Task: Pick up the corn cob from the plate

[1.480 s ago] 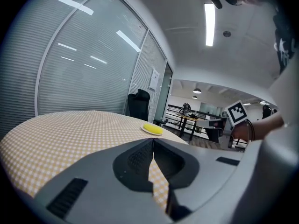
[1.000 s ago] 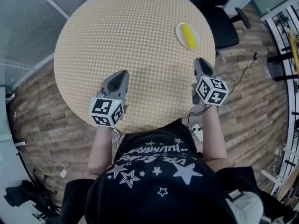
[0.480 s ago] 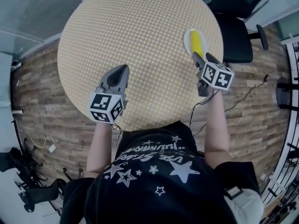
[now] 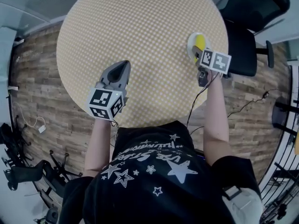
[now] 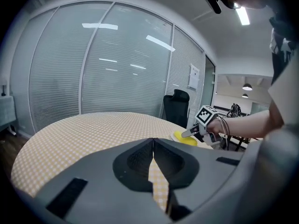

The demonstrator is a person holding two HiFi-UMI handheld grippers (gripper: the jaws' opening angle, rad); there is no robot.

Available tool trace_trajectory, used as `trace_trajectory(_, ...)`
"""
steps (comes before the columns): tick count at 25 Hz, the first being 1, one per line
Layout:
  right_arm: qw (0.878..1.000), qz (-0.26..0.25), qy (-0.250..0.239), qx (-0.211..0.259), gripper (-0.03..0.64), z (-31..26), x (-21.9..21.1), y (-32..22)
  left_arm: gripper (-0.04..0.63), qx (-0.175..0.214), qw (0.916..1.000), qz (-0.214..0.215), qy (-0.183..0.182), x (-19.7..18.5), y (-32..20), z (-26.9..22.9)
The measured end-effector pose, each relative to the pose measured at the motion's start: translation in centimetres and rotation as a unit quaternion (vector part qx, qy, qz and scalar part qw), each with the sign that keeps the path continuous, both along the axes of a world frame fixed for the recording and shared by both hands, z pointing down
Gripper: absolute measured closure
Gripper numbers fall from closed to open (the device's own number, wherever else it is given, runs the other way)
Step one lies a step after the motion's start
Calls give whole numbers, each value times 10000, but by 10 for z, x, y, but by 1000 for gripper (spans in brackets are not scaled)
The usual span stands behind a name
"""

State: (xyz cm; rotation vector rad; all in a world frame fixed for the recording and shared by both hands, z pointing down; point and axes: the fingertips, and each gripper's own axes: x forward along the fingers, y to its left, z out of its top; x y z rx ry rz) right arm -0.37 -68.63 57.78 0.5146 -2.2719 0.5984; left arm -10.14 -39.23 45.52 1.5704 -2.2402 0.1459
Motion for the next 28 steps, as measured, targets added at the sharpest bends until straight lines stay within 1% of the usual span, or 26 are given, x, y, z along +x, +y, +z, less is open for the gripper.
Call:
trace_trajectory(7, 9977, -174, 650, -107, 351, 25, -13, -17, 586, 41, 9993, -369, 19, -9, 12, 1)
trace_trajectory(12, 9948, -281, 960, -213, 351, 40, -20, -21, 586, 39, 9981, -612, 100, -15, 17, 5)
trace_trajectory(16, 9890, -558, 1369, 39, 351, 48, -22, -21, 586, -15, 9972, -736, 116, -16, 21, 9)
trace_trajectory(19, 9886, -697, 1319, 216, 351, 48, -23, -21, 586, -14, 9968, -796, 119, -18, 24, 9)
trace_trajectory(23, 9890, -744, 1229, 355, 353, 48, -23, -18, 586, -38, 9966, -802, 178, -16, 28, 12)
trace_trajectory(25, 9906, -740, 1093, 347, 353, 45, -23, -16, 586, -61, 9969, -759, 218, -14, 30, 14)
trace_trajectory(28, 9950, -579, 797, 192, 354, 37, -21, -13, 586, -136, 9975, -635, 285, -11, 35, 17)
